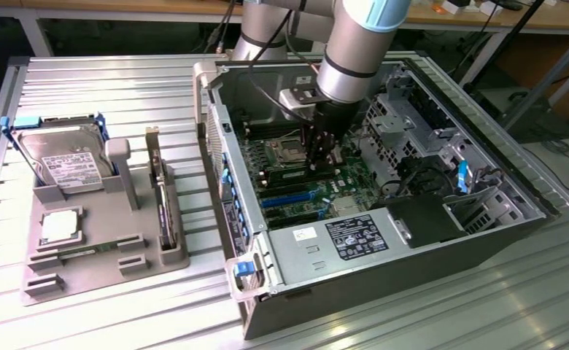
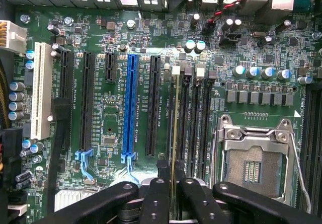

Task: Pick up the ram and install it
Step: 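Pick up the ram and move it above insertion slot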

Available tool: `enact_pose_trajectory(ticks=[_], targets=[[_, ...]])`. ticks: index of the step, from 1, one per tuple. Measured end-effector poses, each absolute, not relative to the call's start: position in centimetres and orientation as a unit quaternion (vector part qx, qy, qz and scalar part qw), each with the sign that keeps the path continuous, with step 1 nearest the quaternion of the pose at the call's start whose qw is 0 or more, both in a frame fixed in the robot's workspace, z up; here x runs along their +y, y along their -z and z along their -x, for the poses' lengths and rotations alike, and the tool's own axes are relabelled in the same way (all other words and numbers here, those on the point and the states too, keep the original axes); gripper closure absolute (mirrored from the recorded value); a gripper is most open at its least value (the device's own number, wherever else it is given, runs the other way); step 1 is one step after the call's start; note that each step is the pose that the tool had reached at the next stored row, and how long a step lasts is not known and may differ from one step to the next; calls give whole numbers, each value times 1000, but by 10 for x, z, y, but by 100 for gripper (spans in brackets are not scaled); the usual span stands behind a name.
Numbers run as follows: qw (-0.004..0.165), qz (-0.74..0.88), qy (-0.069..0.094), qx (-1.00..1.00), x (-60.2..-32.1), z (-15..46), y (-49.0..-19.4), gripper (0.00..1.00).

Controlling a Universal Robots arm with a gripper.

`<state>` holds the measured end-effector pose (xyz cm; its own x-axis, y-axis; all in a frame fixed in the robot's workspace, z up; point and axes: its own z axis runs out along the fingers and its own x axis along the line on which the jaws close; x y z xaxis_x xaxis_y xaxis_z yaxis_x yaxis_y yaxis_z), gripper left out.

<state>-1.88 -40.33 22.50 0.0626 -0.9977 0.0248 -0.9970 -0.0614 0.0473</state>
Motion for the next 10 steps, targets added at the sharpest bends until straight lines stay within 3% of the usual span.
enact_pose_trajectory(ticks=[10], targets=[[26,-728,7,-685,-403,17,-223,86]])
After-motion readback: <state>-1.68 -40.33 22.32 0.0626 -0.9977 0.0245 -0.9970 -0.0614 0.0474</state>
